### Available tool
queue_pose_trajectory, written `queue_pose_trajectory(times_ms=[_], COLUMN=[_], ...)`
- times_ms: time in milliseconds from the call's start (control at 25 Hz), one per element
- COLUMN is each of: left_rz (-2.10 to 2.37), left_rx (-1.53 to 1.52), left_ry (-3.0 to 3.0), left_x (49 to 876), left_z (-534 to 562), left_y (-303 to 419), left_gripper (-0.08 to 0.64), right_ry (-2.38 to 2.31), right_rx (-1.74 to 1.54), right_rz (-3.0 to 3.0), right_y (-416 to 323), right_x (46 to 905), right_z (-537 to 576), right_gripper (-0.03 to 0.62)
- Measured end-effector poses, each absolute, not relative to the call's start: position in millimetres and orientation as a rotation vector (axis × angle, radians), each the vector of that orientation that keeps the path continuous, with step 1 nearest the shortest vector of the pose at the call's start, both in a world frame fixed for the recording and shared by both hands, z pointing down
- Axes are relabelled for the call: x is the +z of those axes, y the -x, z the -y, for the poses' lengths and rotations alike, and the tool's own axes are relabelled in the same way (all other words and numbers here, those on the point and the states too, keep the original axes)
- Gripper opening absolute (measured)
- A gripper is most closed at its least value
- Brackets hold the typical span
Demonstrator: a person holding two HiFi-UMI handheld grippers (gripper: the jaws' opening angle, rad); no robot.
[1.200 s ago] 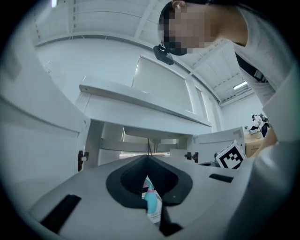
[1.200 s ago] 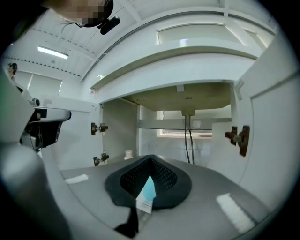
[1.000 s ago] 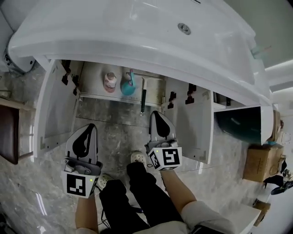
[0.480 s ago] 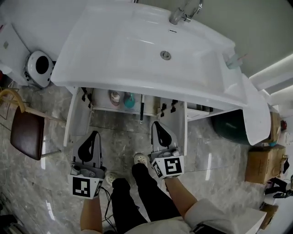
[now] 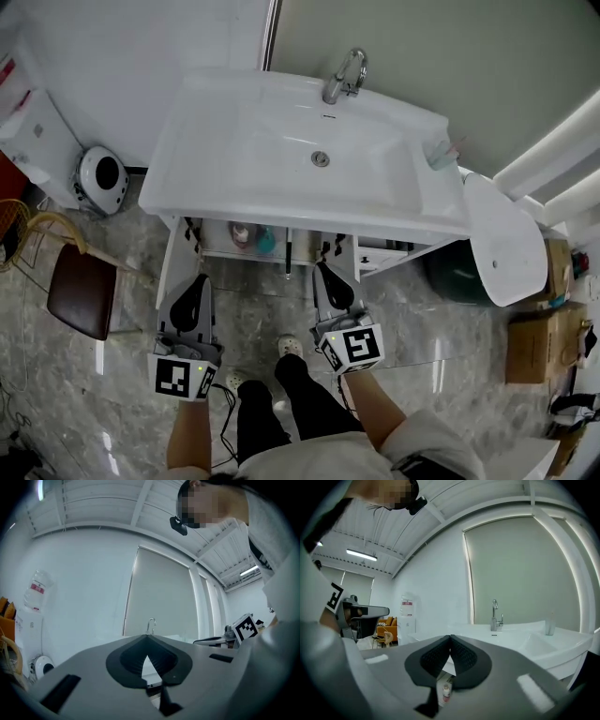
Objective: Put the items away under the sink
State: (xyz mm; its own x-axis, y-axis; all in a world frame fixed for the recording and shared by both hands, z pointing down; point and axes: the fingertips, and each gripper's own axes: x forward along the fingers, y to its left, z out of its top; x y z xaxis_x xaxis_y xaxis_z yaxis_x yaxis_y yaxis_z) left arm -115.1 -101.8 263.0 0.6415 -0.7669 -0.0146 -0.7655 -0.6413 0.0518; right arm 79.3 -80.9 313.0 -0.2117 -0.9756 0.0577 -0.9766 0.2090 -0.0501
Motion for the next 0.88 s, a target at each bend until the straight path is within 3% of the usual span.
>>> queue_pose_trajectory(times_ms=[880], left_rz=[1.344], left_rx=[-0.179], left_ry=[-2.908], left_x=[134], left_z=[72], left_y=[105], left_gripper=[-0.002], right_ry=[-2.021], right_rx=[-0.046], right_rz=[2.452], right_y=[-108], right_x=[178], right_z=[52], right_gripper=[0.011])
